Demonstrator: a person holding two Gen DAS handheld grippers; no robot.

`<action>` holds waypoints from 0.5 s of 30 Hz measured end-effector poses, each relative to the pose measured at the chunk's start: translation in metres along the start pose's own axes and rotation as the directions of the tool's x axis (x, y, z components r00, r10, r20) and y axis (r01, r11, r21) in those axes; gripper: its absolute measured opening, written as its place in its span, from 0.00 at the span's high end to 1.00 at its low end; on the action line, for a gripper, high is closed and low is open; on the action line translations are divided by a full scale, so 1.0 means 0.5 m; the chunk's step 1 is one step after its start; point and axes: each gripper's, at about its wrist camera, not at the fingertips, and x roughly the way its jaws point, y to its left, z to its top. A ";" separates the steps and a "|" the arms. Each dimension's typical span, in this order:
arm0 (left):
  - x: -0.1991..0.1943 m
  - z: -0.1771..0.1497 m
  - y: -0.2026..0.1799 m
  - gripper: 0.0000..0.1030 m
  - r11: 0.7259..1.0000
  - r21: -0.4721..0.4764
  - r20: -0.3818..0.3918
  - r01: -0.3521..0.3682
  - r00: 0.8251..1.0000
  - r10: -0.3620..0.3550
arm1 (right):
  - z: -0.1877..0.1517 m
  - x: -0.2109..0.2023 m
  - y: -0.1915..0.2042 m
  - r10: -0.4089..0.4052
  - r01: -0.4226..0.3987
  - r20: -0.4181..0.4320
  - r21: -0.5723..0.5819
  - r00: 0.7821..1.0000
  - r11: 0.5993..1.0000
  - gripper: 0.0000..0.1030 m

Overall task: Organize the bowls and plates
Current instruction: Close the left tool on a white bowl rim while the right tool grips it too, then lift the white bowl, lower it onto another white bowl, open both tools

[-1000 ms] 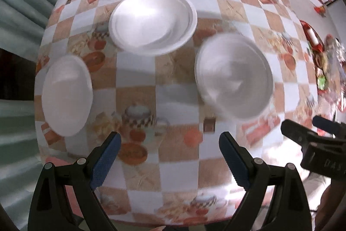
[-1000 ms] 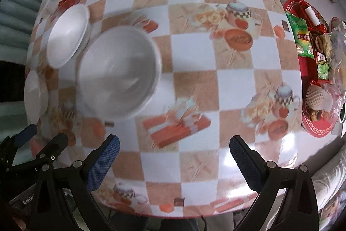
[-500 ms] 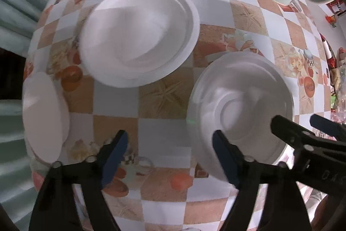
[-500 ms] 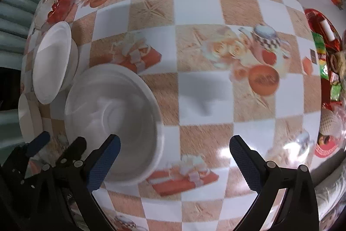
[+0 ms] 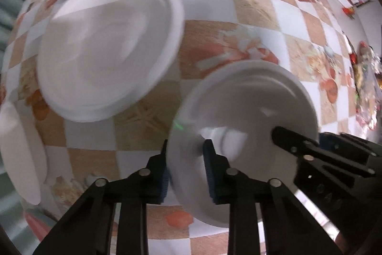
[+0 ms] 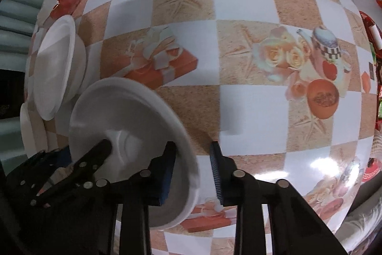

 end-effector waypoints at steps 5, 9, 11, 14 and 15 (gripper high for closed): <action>-0.003 -0.041 0.002 0.73 0.999 0.033 -0.010 0.003 1.000 -0.002 | -0.066 0.003 0.044 -0.009 0.009 -0.011 -0.013 1.000 1.000 0.79; -0.005 -0.118 0.011 0.73 0.997 0.072 -0.024 -0.022 0.999 0.024 | -0.135 0.016 0.073 0.002 -0.003 -0.044 -0.033 0.999 0.999 0.79; -0.004 -0.158 0.020 0.73 0.997 0.076 -0.038 -0.027 0.999 0.030 | -0.175 0.027 0.088 0.009 -0.012 -0.069 -0.035 0.998 0.999 0.79; -0.003 -0.230 0.031 0.73 0.994 0.098 -0.052 -0.046 0.997 0.051 | -0.240 0.043 0.111 0.020 -0.023 -0.103 -0.027 0.994 0.999 0.79; -0.002 -0.253 0.034 0.73 0.992 0.109 -0.053 -0.056 0.997 0.062 | -0.263 0.050 0.119 0.026 -0.029 -0.117 -0.024 0.993 0.999 0.79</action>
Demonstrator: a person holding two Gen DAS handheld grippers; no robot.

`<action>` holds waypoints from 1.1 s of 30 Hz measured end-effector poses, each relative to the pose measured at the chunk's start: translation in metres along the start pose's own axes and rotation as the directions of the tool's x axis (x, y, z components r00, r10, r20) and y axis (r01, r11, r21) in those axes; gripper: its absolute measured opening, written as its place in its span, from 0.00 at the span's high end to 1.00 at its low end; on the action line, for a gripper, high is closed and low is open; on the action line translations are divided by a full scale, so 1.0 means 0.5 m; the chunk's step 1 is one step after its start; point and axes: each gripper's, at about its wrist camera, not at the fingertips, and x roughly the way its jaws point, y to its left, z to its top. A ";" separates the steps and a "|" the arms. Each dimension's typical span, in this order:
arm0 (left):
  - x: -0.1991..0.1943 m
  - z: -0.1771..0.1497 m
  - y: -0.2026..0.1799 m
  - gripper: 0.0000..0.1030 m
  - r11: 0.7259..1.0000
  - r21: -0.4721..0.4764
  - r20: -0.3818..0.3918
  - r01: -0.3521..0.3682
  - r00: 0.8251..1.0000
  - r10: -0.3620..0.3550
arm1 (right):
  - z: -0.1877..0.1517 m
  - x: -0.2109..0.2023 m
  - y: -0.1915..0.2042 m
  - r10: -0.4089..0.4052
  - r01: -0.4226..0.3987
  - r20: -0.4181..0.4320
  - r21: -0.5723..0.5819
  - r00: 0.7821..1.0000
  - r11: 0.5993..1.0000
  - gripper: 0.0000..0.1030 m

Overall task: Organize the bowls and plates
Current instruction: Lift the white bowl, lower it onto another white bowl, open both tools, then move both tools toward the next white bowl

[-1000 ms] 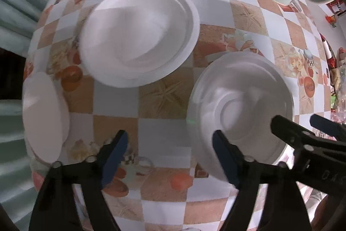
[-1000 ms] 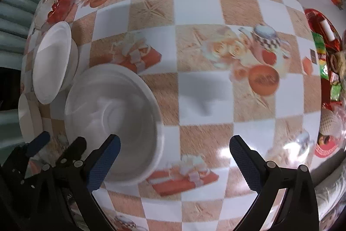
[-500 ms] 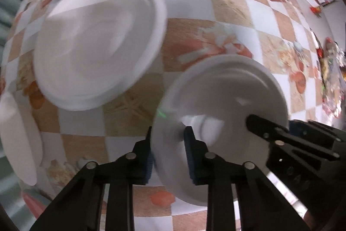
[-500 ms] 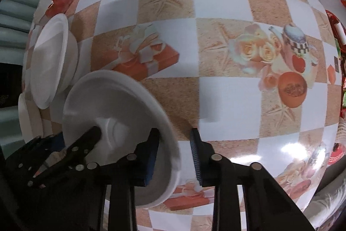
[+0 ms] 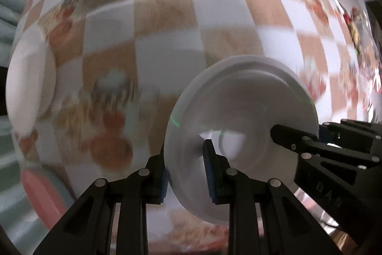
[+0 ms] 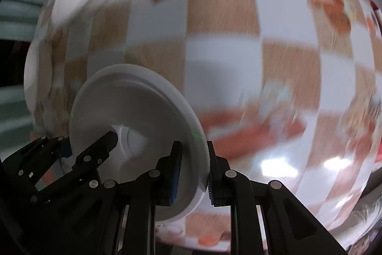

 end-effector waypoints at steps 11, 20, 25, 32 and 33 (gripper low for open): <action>0.026 -0.182 0.024 0.73 1.000 0.000 -0.034 -0.002 0.999 0.002 | -0.146 0.063 0.081 0.015 -0.015 -0.042 -0.008 0.999 1.000 0.79; -0.016 -0.197 0.044 0.28 0.999 0.004 0.063 -0.032 0.997 0.032 | -0.158 0.001 0.025 -0.015 0.014 0.011 0.041 1.000 0.999 0.44; -0.057 -0.196 0.106 0.23 0.997 -0.065 0.084 0.036 0.996 -0.031 | -0.161 -0.050 0.006 -0.045 0.041 0.053 0.080 0.998 0.996 0.22; -0.135 -0.156 0.162 0.22 0.995 -0.090 0.113 0.048 0.993 -0.037 | -0.122 -0.120 -0.004 -0.051 0.039 0.094 0.125 0.994 0.991 0.22; -0.146 -0.141 0.163 0.22 0.995 -0.088 0.118 0.047 0.992 -0.037 | -0.114 -0.126 0.004 -0.051 0.038 0.100 0.122 0.994 0.992 0.22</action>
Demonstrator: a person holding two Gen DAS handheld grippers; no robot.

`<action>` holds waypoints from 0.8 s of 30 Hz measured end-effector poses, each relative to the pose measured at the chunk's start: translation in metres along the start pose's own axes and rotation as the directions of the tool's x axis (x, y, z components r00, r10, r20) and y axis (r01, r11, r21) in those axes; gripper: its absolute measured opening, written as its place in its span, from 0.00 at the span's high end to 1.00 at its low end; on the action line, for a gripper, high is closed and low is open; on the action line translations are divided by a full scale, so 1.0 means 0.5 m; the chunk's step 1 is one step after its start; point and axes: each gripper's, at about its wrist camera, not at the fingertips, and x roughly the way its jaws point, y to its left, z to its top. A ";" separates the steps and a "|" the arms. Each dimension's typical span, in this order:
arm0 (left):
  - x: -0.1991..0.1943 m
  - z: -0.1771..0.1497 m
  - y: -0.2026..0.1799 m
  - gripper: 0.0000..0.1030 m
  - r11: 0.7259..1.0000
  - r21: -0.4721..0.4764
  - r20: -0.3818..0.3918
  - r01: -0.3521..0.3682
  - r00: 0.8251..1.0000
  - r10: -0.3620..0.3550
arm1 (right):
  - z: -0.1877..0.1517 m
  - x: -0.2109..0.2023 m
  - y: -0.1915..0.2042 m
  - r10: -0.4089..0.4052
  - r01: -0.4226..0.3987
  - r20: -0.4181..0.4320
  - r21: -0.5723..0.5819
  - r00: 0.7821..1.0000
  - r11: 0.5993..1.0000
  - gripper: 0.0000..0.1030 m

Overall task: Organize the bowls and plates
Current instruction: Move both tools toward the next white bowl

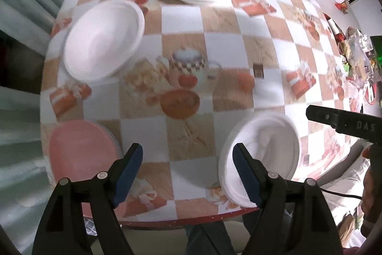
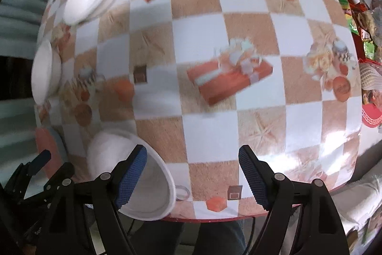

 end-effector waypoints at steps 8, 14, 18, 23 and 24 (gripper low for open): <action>-0.048 0.100 0.004 0.19 0.999 -0.035 0.096 0.019 0.995 -0.016 | 0.078 -0.040 0.022 0.009 -0.007 0.035 -0.060 0.999 0.998 0.04; -0.059 0.184 0.024 0.17 0.999 -0.053 0.129 0.013 0.992 -0.006 | 0.147 -0.063 0.039 0.017 -0.011 0.070 -0.087 0.997 0.996 0.00; -0.060 0.236 0.031 0.17 0.998 -0.061 0.153 -0.025 0.988 0.034 | 0.195 -0.064 0.051 0.016 -0.009 0.075 -0.097 0.997 0.995 0.00; -0.046 0.296 0.044 0.17 0.994 -0.103 0.161 -0.028 0.986 0.045 | 0.252 -0.071 0.065 0.000 0.010 0.089 -0.112 0.996 0.994 0.00; -0.040 0.309 0.046 0.17 0.994 -0.109 0.156 -0.031 0.987 0.048 | 0.263 -0.070 0.068 0.000 0.010 0.091 -0.113 0.996 0.994 0.00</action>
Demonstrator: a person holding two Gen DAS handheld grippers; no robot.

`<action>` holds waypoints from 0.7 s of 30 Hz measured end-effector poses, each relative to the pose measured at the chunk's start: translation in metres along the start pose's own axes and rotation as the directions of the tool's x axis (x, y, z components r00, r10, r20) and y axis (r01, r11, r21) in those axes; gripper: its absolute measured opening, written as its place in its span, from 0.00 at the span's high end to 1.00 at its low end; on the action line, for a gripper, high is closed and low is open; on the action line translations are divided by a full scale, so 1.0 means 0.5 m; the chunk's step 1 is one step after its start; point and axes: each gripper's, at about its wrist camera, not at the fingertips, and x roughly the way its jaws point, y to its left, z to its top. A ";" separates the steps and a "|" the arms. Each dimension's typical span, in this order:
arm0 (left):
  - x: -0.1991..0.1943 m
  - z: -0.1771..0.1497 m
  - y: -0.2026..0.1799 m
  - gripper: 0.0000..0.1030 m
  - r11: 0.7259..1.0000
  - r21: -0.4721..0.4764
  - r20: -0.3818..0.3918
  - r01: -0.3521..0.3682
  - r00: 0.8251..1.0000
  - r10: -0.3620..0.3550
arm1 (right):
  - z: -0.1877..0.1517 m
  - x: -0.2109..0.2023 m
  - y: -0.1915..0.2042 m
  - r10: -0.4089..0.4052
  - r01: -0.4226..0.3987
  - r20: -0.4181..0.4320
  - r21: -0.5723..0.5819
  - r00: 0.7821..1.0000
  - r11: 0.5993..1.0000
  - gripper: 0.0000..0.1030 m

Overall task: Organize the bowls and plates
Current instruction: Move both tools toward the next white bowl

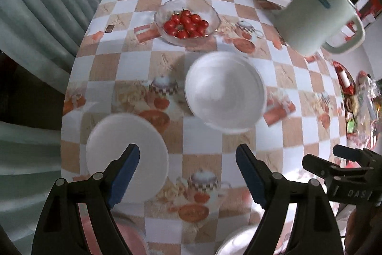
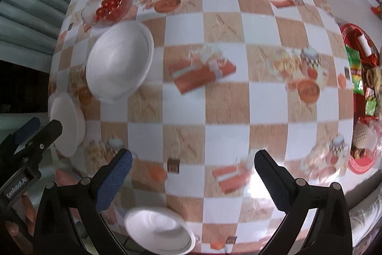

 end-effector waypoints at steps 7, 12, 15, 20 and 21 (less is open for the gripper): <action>0.069 0.056 0.002 0.17 0.999 -0.011 -0.014 -0.043 0.999 0.042 | 0.085 0.039 0.026 0.007 -0.007 0.006 0.011 1.000 1.000 0.00; 0.110 0.094 -0.006 0.17 0.997 0.020 -0.011 -0.070 0.997 0.070 | 0.136 0.075 0.045 -0.004 0.004 0.011 -0.004 1.000 1.000 0.00; 0.132 0.114 -0.007 0.17 0.995 0.039 -0.010 -0.092 0.996 0.093 | 0.160 0.097 0.044 0.000 0.000 0.007 0.013 1.000 1.000 0.00; 0.167 0.141 -0.006 0.17 0.993 0.057 -0.024 -0.102 0.994 0.104 | 0.188 0.127 0.042 0.003 -0.003 0.005 0.032 1.000 0.999 0.00; 0.174 0.144 -0.007 0.17 0.993 0.061 -0.029 -0.103 0.994 0.105 | 0.193 0.134 0.045 0.004 -0.004 0.004 0.025 1.000 1.000 0.00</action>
